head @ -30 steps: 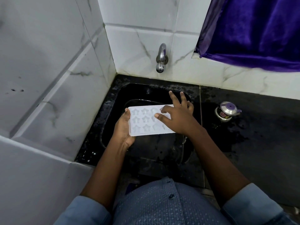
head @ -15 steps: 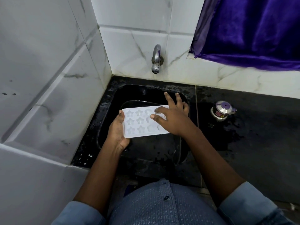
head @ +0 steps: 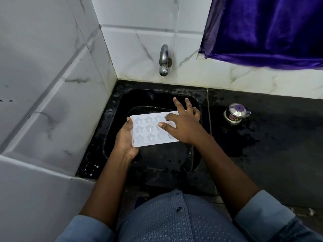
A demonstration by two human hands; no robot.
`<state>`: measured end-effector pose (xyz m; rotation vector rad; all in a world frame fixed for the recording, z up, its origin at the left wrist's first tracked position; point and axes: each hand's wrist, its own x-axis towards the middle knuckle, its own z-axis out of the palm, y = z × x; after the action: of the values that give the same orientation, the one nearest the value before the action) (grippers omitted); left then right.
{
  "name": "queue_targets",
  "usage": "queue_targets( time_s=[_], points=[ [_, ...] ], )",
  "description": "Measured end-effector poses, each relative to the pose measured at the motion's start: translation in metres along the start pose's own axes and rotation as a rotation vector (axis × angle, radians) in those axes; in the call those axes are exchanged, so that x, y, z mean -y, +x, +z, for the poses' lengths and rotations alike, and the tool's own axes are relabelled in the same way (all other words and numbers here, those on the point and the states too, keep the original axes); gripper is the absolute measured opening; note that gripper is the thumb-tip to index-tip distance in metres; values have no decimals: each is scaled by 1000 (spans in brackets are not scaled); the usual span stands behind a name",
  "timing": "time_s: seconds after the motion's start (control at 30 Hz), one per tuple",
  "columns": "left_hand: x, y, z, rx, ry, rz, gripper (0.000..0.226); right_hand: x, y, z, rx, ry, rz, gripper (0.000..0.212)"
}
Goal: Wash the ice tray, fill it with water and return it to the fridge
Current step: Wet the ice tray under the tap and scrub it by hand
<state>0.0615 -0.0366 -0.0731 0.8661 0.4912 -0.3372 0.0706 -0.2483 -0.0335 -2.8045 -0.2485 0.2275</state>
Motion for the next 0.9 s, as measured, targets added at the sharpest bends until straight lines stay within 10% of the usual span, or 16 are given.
queue_targets(
  time_s=[0.9],
  points=[
    [-5,4,-6,18,4,26,64,3,3,10,-15,-21,17,67]
  ],
)
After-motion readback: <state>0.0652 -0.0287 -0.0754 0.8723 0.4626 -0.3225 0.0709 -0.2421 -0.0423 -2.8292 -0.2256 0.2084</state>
